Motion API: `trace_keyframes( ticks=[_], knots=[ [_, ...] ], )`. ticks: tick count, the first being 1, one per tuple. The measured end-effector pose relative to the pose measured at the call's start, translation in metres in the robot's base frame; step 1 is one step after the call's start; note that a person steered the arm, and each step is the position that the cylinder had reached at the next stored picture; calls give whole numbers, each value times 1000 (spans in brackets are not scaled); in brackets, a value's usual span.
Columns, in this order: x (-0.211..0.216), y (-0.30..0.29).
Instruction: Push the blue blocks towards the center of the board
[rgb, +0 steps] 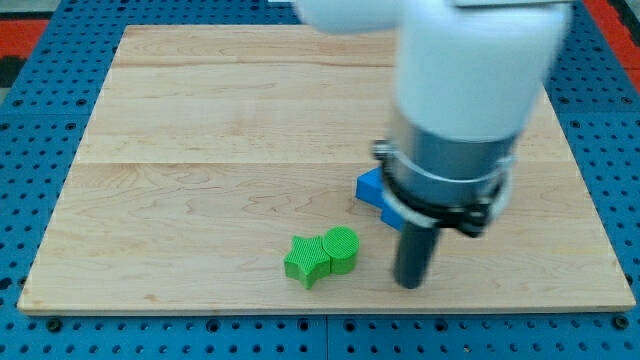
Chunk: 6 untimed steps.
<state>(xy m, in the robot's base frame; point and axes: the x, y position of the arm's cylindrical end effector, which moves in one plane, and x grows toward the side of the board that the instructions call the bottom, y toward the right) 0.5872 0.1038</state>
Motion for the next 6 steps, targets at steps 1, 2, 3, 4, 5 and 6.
trace_keyframes(
  ticks=[1,2,3,4,5,6],
  knots=[
    [-24,15],
    [-48,-2],
    [-65,-38],
    [-86,-51],
    [-107,-51],
    [-141,-60]
  ],
)
